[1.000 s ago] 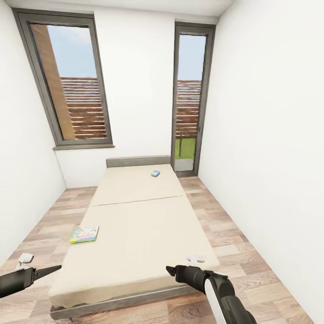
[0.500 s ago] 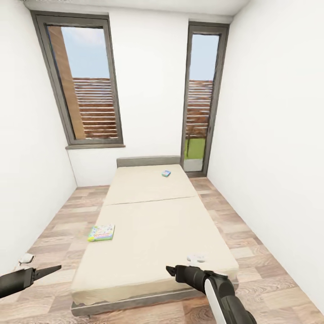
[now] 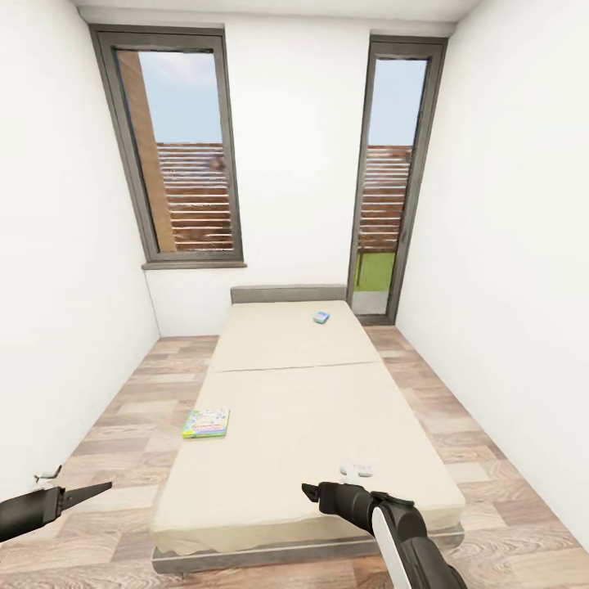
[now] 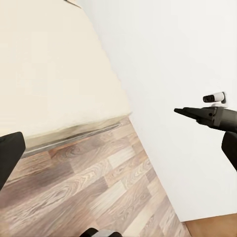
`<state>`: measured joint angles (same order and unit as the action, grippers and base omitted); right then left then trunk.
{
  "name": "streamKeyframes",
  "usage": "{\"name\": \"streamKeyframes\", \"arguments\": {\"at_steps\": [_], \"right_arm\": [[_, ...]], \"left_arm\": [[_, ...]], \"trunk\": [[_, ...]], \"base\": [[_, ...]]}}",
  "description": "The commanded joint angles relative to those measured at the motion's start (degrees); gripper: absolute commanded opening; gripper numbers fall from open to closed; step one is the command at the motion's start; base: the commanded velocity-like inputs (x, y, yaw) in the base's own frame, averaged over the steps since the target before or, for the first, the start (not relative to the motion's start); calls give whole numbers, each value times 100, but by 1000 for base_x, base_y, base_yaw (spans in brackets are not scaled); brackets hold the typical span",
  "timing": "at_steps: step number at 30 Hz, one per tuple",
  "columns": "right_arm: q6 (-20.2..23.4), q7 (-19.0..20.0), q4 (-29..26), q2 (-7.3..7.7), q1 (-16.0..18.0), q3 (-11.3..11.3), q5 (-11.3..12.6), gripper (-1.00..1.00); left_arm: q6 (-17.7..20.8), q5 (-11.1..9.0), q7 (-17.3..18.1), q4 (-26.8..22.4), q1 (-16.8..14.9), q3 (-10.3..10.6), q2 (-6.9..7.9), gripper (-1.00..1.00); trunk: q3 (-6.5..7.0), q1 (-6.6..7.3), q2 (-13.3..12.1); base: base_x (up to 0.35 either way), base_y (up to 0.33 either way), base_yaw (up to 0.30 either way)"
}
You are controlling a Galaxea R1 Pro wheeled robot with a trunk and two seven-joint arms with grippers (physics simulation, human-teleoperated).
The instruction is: Put all the toys in the child's room - the three board games (two on the bed and one on the table), the two jigsaw puzzles on the table, and the tennis ball on the table - inside the toy box on the table in the child's room.
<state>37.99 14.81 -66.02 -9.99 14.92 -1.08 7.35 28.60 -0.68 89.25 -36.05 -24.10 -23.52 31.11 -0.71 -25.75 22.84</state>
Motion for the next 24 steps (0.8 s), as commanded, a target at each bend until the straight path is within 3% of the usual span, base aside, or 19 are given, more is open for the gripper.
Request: {"name": "streamKeyframes", "arguments": {"at_steps": [1,11,24], "right_arm": [[33,-13,-6,-1,3,3,47,100],[33,-13,-5,-1,3,3,47,100],[33,-13,0,-1,3,3,47,100]], "left_arm": [[60,3,22,1,-1,-3,0,100],[57,2,22,1,-1,-3,0,100],[50,-2,22,1,0,-5,0,100]], "trunk": [[-8,-3,8],[-8,-3,8],[-8,-3,8]], "base": [[17,60,22],[50,174,8],[190,127,-50]]}}
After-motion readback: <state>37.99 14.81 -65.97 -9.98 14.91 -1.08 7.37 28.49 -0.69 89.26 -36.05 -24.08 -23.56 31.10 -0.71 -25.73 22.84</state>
